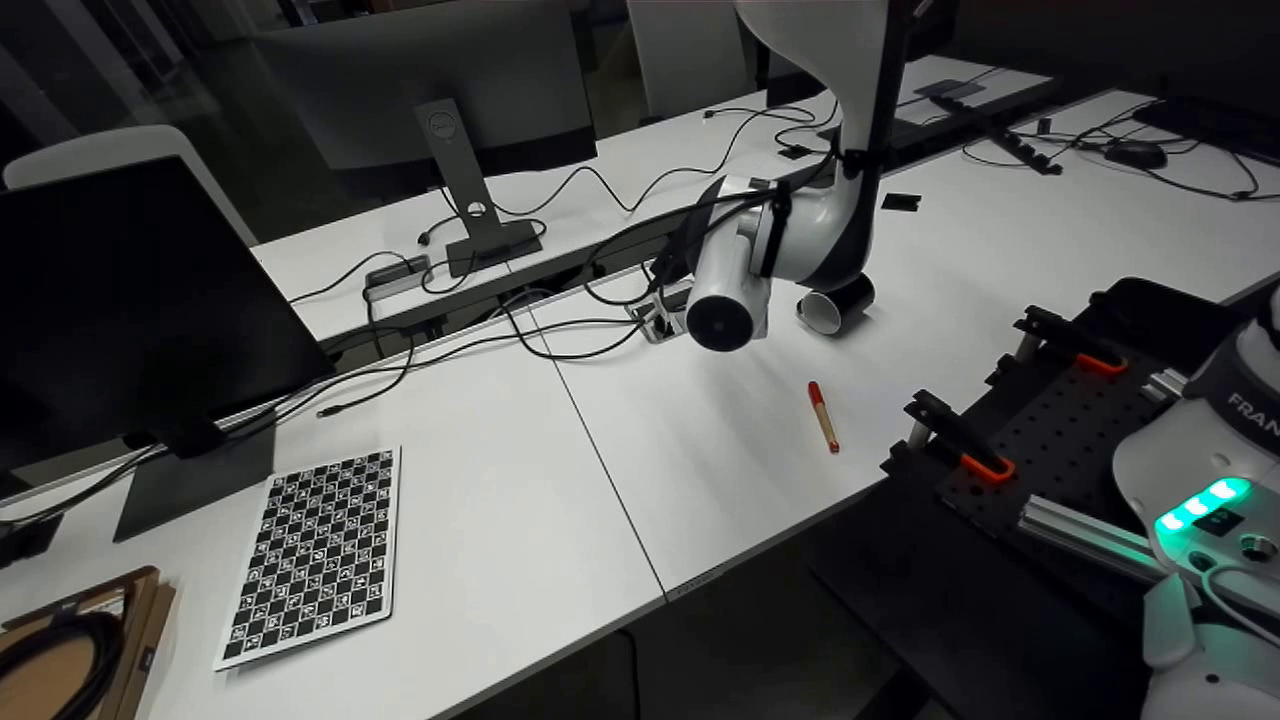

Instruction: Lift the cup

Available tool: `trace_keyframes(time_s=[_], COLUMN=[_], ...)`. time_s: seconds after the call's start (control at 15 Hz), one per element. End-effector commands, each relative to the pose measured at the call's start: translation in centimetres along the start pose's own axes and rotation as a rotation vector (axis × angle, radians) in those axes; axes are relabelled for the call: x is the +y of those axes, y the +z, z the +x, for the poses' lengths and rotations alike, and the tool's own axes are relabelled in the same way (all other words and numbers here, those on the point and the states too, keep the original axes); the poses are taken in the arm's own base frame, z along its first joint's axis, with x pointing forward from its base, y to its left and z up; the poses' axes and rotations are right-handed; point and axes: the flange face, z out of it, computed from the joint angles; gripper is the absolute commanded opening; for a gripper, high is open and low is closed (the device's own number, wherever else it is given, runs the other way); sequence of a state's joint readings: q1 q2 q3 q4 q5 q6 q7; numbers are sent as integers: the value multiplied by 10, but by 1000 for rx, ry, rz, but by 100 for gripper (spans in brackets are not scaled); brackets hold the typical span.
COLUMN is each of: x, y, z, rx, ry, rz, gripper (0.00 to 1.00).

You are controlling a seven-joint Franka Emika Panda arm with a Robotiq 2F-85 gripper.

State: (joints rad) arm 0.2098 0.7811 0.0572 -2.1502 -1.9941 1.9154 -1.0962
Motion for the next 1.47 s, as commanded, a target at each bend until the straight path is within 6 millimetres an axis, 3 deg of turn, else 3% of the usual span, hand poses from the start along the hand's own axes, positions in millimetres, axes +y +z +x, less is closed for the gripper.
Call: trace_keyframes(time_s=[0.0,0.53,0.8,1.07,1.2,1.4], x=[9,2,-13,-36,-44,-52], y=[8,5,21,39,39,25], z=[-3,2,29,70,82,79], rx=[5,2,80,132,113,13], ry=[-103,-58,-71,-114,-117,-67], rz=[62,29,58,99,49,-95], gripper=[100,100,100,100,100,100])
